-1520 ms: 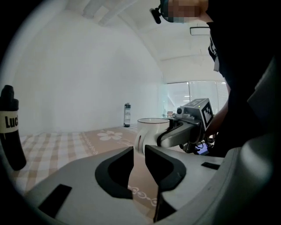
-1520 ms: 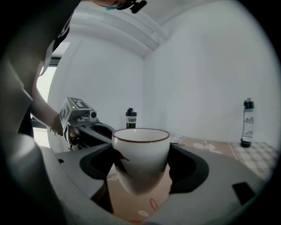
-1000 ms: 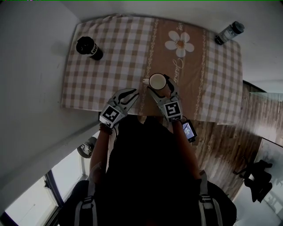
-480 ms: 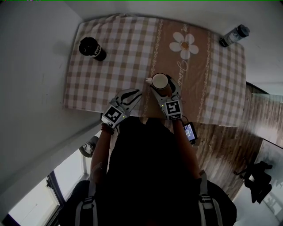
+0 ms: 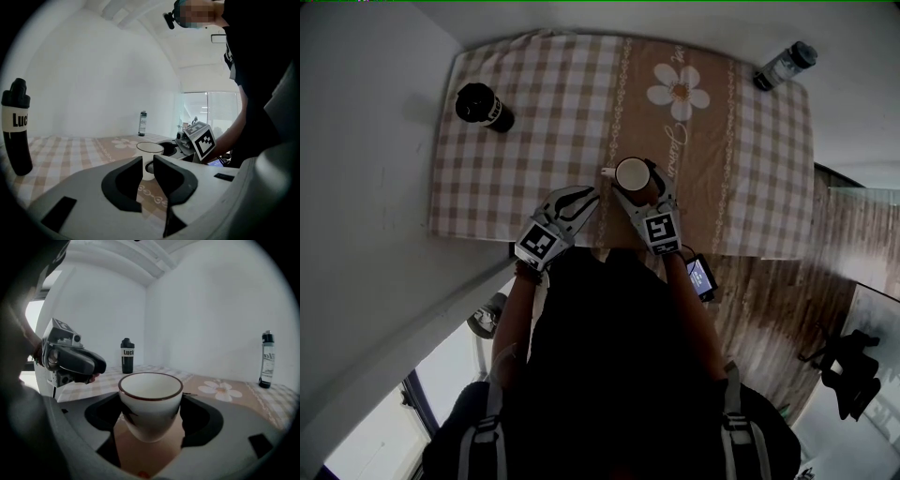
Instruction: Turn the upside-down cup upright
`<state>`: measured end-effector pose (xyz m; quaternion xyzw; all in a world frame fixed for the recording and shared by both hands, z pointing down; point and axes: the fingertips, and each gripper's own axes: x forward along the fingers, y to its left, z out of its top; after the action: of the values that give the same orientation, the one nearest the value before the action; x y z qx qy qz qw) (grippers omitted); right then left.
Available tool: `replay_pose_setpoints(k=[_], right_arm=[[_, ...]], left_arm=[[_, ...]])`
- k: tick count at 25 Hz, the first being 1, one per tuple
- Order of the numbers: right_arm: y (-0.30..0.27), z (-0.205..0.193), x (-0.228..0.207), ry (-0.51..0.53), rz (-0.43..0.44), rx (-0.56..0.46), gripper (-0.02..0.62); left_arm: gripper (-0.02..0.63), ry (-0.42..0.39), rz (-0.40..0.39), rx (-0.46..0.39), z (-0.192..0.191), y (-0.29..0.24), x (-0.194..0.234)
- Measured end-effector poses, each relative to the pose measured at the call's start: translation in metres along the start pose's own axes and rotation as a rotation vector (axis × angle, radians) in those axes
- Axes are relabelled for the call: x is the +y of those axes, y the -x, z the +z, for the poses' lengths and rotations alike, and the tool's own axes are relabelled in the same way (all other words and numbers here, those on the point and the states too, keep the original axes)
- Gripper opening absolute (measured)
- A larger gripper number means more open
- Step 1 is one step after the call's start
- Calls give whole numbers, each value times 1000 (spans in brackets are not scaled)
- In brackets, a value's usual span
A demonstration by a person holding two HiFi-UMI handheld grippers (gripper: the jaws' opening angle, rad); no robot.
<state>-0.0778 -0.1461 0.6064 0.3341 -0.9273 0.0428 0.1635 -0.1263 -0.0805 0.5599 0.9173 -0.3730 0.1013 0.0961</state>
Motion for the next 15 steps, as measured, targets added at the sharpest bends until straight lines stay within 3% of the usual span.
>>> replay_pose_setpoints(k=[8, 15], right_arm=[[29, -2, -1, -45, -31, -4, 385], [75, 41, -11, -65, -107, -186, 280]], left_arm=[[66, -24, 20, -45, 17, -12, -9], [58, -43, 180, -123, 44, -18, -2]])
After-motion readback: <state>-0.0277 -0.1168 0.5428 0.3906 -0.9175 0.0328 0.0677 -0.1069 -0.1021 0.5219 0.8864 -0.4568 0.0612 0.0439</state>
